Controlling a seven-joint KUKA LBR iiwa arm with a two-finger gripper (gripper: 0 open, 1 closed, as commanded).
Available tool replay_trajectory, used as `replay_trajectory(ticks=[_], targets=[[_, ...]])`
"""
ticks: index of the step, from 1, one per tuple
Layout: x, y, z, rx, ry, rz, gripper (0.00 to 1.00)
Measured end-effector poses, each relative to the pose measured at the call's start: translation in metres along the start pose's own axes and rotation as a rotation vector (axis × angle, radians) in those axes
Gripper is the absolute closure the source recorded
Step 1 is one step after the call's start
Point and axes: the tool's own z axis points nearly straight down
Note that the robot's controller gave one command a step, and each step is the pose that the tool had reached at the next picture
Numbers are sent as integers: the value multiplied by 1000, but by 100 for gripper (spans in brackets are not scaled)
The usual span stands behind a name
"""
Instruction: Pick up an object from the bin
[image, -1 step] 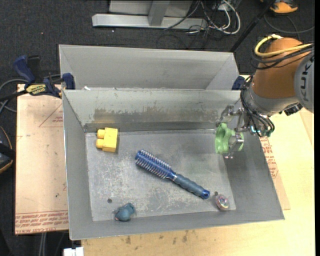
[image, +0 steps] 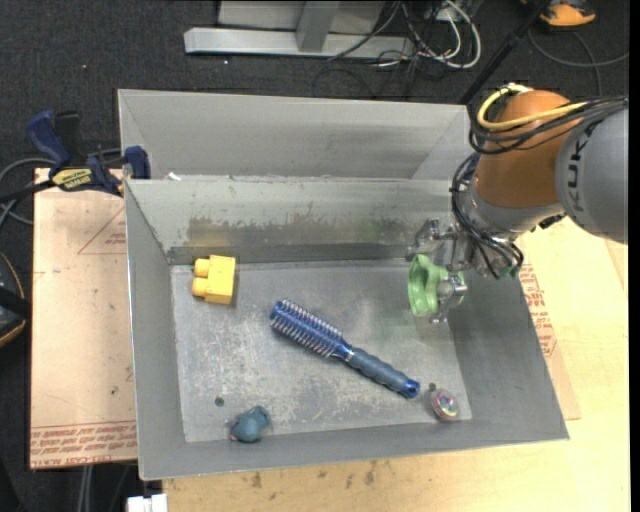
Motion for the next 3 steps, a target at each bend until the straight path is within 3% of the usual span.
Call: replay_trajectory(ticks=[1,2,3], targets=[[-1,59,34,1,-6,-56,0],[-9,140,34,0,-29,296,0],[-8,135,35,-4,-28,289,0]])
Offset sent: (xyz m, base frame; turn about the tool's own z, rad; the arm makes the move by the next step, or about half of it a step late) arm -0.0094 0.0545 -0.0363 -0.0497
